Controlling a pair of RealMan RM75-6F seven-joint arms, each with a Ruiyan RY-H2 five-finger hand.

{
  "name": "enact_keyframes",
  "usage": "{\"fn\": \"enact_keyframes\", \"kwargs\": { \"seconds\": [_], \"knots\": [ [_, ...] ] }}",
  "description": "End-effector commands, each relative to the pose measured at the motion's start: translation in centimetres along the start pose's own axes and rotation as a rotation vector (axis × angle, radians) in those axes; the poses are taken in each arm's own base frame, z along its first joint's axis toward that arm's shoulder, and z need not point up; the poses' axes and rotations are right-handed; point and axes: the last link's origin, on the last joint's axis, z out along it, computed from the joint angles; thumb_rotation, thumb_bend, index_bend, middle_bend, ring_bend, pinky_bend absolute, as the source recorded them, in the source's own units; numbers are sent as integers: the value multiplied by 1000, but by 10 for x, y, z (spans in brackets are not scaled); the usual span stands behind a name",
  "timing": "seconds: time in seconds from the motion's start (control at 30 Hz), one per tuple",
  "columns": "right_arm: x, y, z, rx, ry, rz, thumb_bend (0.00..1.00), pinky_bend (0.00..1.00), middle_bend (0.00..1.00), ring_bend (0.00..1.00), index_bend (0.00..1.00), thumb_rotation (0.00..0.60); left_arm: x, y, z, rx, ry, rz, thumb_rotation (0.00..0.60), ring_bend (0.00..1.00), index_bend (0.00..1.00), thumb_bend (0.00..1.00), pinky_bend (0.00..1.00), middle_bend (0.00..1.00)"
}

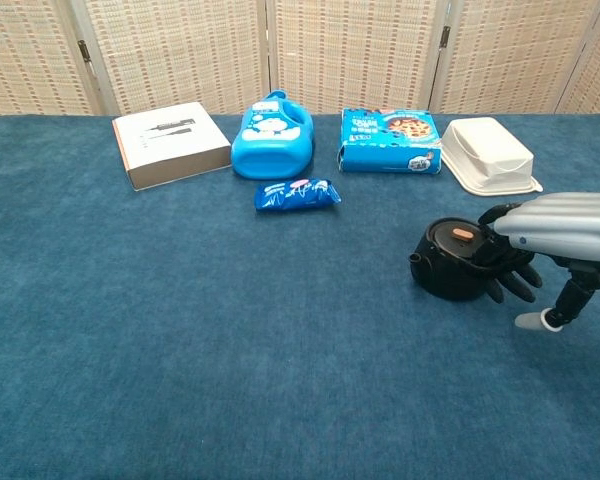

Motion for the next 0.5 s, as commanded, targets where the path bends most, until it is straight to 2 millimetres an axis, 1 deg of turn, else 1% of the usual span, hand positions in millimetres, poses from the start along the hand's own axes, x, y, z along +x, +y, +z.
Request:
{"fn": "enact_keyframes", "kwargs": {
  "seconds": [0.03, 0.17, 0.33, 0.4, 0.5],
  "knots": [
    [2, 0, 2, 4, -1, 5, 212, 0, 690, 646, 592, 600, 0, 0, 0, 1, -1, 1, 600, 76, 253, 323, 148, 174],
    [7, -2, 4, 14, -6, 17, 211, 0, 732, 683, 646, 600, 0, -1, 0, 5, -1, 2, 600, 76, 252, 323, 148, 174],
    [14, -2, 7, 23, -10, 41, 210, 0, 780, 720, 668, 600, 1, -2, -1, 11, 1, 3, 600, 76, 252, 323, 148, 174],
    [17, -2, 8, 25, -9, 47, 196, 0, 803, 740, 681, 600, 1, -3, -1, 12, 0, 4, 600, 76, 252, 323, 148, 174],
    [21, -2, 10, 28, -9, 74, 133, 20, 838, 777, 710, 600, 0, -2, -1, 13, -5, 3, 600, 76, 252, 323, 148, 174]
  ]
}}
